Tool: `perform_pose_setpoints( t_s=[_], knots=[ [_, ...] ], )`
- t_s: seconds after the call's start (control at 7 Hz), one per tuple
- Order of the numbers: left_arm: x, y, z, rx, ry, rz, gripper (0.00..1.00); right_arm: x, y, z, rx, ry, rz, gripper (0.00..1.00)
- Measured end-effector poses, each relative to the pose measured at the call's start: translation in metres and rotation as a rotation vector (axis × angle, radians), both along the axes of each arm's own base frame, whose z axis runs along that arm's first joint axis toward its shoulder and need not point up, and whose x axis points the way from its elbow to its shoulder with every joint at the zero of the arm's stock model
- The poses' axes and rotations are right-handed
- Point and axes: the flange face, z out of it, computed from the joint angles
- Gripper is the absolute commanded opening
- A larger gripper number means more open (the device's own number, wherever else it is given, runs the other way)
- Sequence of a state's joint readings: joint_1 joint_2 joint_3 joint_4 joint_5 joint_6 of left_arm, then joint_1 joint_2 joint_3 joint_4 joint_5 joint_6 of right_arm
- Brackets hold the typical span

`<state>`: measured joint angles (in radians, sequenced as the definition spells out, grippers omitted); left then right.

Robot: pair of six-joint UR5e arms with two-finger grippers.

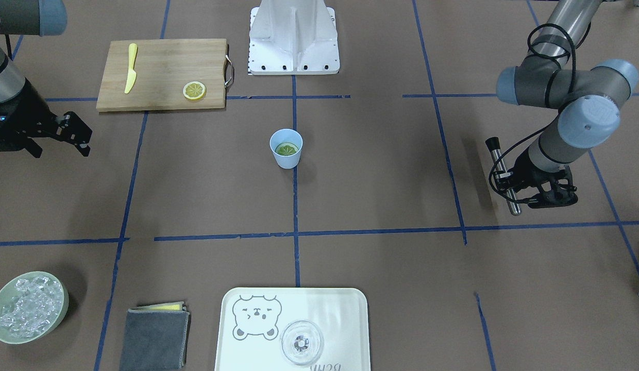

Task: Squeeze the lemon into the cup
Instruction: 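Lower the muddler onto the table and release it with the left gripper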

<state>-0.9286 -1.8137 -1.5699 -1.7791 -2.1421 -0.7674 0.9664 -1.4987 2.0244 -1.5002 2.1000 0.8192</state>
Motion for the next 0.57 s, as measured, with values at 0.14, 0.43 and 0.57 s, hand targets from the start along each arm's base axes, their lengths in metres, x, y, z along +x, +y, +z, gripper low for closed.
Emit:
perform_pose_setpoints(
  t_s=[0.14,0.43,0.57],
  knots=[
    [0.011,0.006,0.000,0.002,-0.002,0.019,0.00,0.000,0.000,0.000,0.000,0.000,0.000,1.00],
    [0.024,0.013,0.000,0.005,-0.004,0.043,0.00,0.000,0.000,0.000,0.000,0.000,0.000,1.00],
    [0.026,0.014,0.000,0.006,-0.004,0.047,0.00,0.000,0.000,0.000,0.001,0.000,0.000,1.00]
  ],
)
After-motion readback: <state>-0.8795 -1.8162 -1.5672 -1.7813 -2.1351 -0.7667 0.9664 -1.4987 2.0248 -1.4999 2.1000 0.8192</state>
